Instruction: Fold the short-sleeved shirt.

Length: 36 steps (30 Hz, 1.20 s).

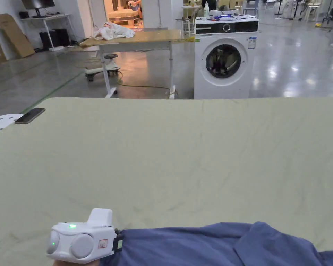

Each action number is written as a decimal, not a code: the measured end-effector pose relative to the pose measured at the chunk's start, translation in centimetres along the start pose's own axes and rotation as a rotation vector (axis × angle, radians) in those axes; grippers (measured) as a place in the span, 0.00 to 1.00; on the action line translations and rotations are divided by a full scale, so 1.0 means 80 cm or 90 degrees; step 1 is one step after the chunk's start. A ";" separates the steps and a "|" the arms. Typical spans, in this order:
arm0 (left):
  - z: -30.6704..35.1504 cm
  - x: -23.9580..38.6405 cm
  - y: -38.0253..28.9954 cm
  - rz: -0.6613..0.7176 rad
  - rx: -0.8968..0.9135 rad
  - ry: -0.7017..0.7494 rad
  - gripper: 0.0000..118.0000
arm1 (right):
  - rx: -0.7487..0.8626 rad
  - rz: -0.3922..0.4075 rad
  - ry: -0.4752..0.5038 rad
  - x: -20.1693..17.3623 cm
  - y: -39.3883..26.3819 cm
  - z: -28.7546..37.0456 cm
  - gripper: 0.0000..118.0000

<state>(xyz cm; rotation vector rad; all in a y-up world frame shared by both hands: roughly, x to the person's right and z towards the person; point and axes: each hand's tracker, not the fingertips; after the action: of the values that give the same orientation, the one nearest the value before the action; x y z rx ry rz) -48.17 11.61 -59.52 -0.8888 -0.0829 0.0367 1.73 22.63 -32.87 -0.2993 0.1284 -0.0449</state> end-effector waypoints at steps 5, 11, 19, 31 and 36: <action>-0.003 0.011 0.000 -0.052 -0.021 0.015 0.00 | -0.094 0.008 -0.043 0.016 0.005 -0.047 0.00; -0.014 0.015 0.018 -0.091 -0.074 0.011 0.00 | -0.216 -0.021 -0.016 0.067 0.002 -0.150 0.57; -0.005 0.010 0.016 -0.052 -0.079 -0.013 0.00 | -0.348 -0.037 -0.089 0.141 -0.035 -0.311 0.55; 0.034 0.012 0.018 -0.104 -0.001 0.004 0.00 | -0.308 0.001 -0.049 0.130 -0.017 -0.292 0.04; 0.181 -0.001 0.036 -0.079 0.217 -0.043 0.00 | -0.171 -0.002 -0.038 0.134 0.063 -0.217 0.04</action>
<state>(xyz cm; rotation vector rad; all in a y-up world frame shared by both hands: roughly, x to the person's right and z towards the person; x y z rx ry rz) -49.54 24.62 -52.68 -0.5411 -0.1889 -0.0343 10.15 21.72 -52.07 -0.5687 0.0750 -0.0215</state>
